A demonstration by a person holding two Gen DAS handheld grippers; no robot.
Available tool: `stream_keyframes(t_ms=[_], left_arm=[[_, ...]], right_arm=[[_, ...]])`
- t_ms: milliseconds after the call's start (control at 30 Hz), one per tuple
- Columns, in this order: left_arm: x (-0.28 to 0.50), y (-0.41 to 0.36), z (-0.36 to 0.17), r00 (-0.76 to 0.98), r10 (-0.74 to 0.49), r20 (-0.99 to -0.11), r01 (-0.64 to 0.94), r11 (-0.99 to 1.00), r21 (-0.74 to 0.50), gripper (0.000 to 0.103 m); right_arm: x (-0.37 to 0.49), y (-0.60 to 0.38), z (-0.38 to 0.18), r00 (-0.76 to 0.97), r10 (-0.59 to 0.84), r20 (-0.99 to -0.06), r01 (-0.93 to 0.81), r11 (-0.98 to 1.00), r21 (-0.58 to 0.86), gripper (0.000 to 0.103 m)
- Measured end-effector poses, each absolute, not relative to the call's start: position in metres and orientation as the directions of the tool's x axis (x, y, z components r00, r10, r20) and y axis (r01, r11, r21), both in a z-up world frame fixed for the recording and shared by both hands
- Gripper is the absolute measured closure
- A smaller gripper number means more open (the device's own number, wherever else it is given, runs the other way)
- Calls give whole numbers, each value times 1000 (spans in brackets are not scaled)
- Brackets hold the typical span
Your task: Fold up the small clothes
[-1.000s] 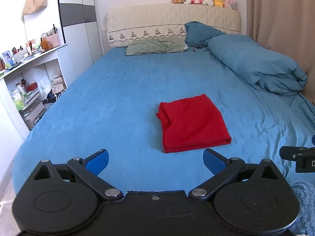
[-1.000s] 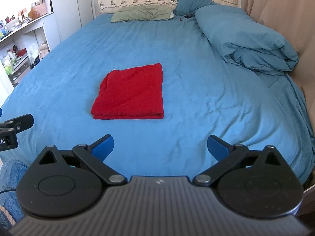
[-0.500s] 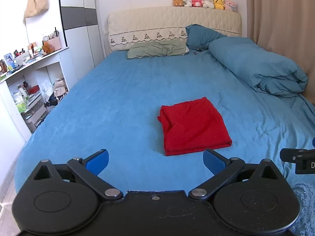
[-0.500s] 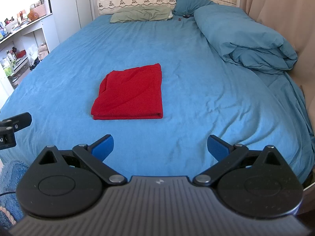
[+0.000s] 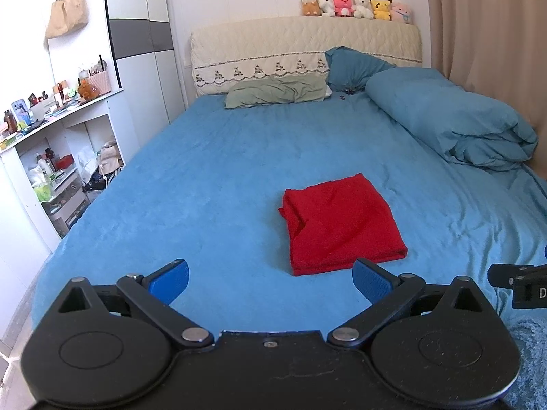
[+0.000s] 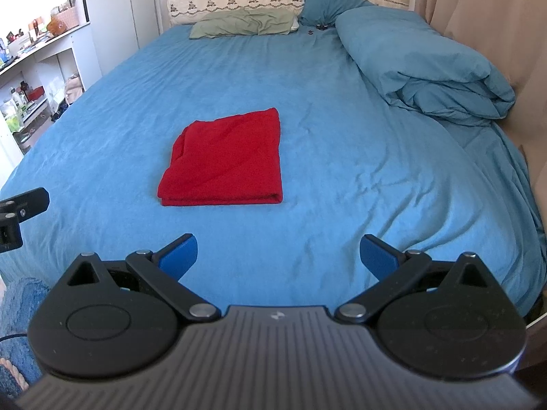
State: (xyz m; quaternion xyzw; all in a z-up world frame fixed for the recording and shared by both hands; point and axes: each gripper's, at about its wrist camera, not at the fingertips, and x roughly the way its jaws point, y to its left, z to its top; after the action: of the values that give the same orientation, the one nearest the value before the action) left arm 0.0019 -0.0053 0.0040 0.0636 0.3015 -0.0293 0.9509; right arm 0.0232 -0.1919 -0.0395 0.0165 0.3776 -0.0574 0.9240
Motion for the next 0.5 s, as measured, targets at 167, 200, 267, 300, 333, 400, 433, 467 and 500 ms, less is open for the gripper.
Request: stream_keyframes(t_ms=[167, 200, 267, 300, 333, 400, 433, 467, 500], left_arm=[[2, -6, 5, 817, -17, -576, 94, 990, 105, 0], [2, -5, 5, 818, -17, -575, 94, 990, 105, 0], [2, -4, 5, 818, -17, -575, 95, 990, 105, 0], [2, -4, 5, 818, -17, -575, 95, 990, 105, 0], [2, -4, 5, 818, -17, -575, 95, 990, 105, 0], [2, -4, 5, 818, -17, -575, 96, 990, 106, 0], [3, -4, 6, 818, -16, -575, 96, 990, 108, 0], [3, -4, 6, 819, -16, -574, 96, 989, 109, 0], [3, -4, 7, 820, -17, -573, 96, 990, 108, 0]], right_arm=[[23, -189, -40, 705, -94, -703, 123, 992, -9, 0], [23, -189, -40, 706, -93, -702, 123, 992, -9, 0], [23, -189, -40, 706, -93, -702, 122, 993, -9, 0], [23, -189, -40, 706, -94, -702, 122, 992, -10, 0], [23, -189, -40, 706, -93, -702, 122, 992, -9, 0], [23, -189, -40, 706, -93, -702, 123, 992, -8, 0], [23, -189, -40, 706, -94, -702, 123, 992, -8, 0], [23, -189, -40, 706, -93, -702, 122, 992, -8, 0], [23, -189, -40, 706, -93, -702, 123, 992, -8, 0]])
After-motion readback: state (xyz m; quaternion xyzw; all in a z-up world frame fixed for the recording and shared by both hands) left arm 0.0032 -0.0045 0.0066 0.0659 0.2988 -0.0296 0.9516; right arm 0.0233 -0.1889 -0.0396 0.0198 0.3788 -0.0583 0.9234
